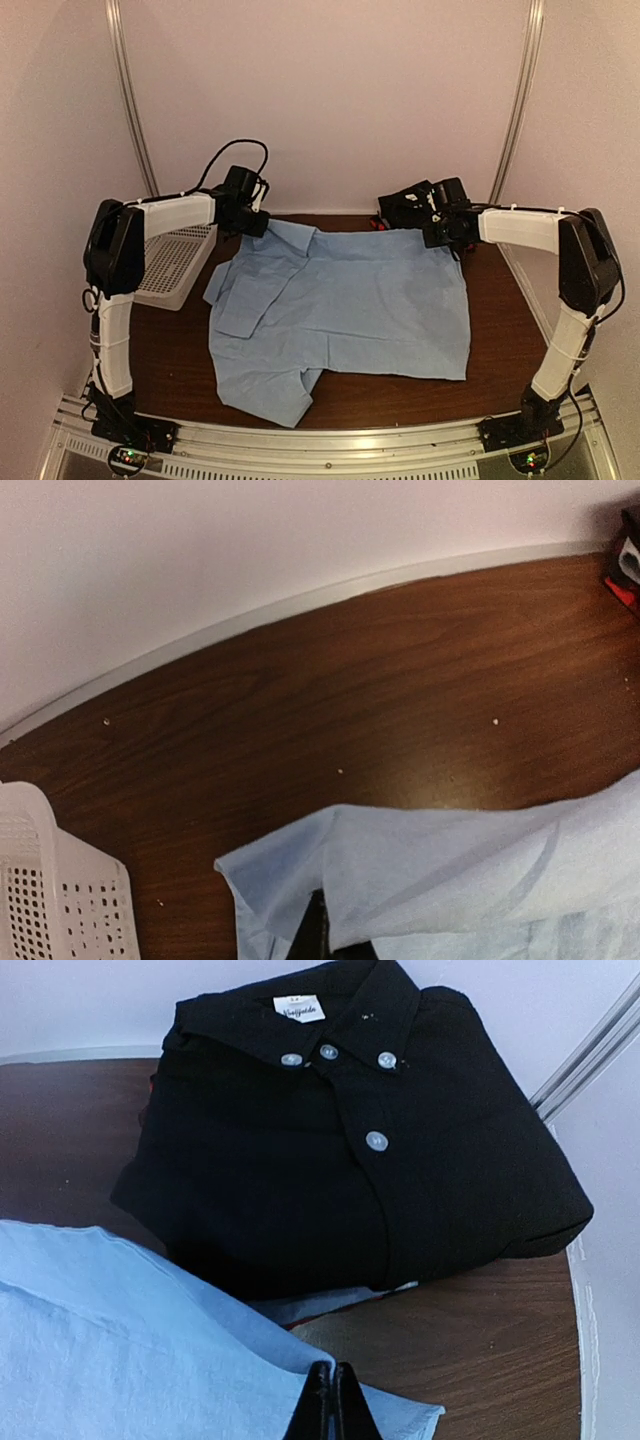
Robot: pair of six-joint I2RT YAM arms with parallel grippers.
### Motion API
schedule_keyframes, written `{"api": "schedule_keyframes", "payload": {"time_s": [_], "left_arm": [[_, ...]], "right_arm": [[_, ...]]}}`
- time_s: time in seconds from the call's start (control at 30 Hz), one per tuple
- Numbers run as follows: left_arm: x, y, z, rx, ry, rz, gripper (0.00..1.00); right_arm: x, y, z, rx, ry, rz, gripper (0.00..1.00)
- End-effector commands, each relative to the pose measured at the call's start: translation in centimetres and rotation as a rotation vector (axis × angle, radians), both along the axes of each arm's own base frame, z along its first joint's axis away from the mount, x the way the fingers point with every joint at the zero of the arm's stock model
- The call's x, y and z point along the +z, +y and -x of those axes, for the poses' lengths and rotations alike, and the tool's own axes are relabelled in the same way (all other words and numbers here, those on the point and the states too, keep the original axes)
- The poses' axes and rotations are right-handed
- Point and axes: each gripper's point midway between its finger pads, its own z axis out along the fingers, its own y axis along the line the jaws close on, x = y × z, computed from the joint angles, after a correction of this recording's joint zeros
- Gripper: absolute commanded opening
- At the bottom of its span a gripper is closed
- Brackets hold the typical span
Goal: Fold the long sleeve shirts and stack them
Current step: Flatten out the crumpled shirt at the center of the board.
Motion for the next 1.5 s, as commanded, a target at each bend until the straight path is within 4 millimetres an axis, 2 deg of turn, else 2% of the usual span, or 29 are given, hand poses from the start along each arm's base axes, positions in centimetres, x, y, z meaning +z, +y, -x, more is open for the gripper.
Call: {"api": "schedule_keyframes", "payload": {"time_s": [0.0, 0.03, 0.13, 0.2, 0.27, 0.33, 0.37, 0.47, 0.53, 0.63, 0.7, 0.73, 0.87, 1.0, 1.03, 1.17, 1.3, 1.47], "left_arm": [[2.6, 1.3, -3.8, 0.054, -0.134, -0.004, 0.01], [2.2, 1.3, -4.3, 0.055, -0.136, -0.013, 0.03], [1.0, 1.7, -5.6, 0.073, -0.134, -0.043, 0.17], [0.5, 2.4, -6.4, 0.112, -0.125, -0.06, 0.3], [0.8, 3.3, -6.9, 0.162, -0.126, -0.056, 0.52], [1.8, 3.9, -7.2, 0.189, -0.137, -0.027, 0.88], [2.3, 4.1, -7.2, 0.195, -0.139, -0.016, 0.96], [4.8, 4.4, -6.8, 0.202, -0.166, 0.011, 0.98], [6.4, 3.9, -5.9, 0.173, -0.175, 0.048, 0.98], [7.6, 2.8, -3.1, 0.095, -0.142, 0.132, 0.98], [8.5, 2.2, -0.4, 0.038, -0.118, 0.195, 0.98], [8.4, 1.9, 1.1, 0.018, -0.102, 0.222, 0.98], [6.8, 0.3, 7.7, -0.072, -0.047, 0.316, 0.98], [4.5, -0.9, 13.4, -0.121, 0.011, 0.366, 0.97], [4.0, -1.0, 14.6, -0.125, 0.024, 0.381, 0.97], [2.5, -2.3, 18.6, -0.158, 0.071, 0.458, 0.94], [0.6, -3.8, 22.9, -0.201, 0.131, 0.469, 0.92], [-2.5, -2.9, 26.1, -0.193, 0.224, 0.442, 0.89]], "right_arm": [[3.3, -1.3, -2.4, -0.067, -0.106, 0.047, 0.0], [3.4, -1.4, -2.6, -0.073, -0.109, 0.05, 0.0], [3.2, -2.1, -3.4, -0.105, -0.101, 0.069, 0.01], [3.0, -2.8, -3.7, -0.139, -0.09, 0.095, 0.15], [3.2, -3.4, -3.8, -0.171, -0.084, 0.112, 0.3], [3.8, -3.8, -3.4, -0.195, -0.085, 0.116, 0.41], [3.9, -4.1, -3.0, -0.204, -0.082, 0.117, 0.46], [4.7, -4.7, -1.3, -0.222, -0.085, 0.106, 0.59], [5.3, -4.2, 0.3, -0.198, -0.092, 0.073, 0.63], [4.9, -2.2, 3.4, -0.102, -0.081, -0.017, 0.67], [4.5, 0.0, 5.8, 0.004, -0.058, -0.11, 0.68], [3.4, 1.0, 7.0, 0.048, -0.029, -0.137, 0.68], [1.1, 5.3, 11.8, 0.211, 0.045, -0.261, 0.68], [-2.2, 7.5, 15.8, 0.279, 0.149, -0.361, 0.67], [-3.6, 7.6, 17.0, 0.283, 0.186, -0.376, 0.67], [-7.3, 8.5, 20.0, 0.282, 0.28, -0.44, 0.64], [-9.8, 8.7, 22.2, 0.25, 0.349, -0.45, 0.63], [-12.3, 6.9, 24.1, 0.164, 0.424, -0.398, 0.63]]}}
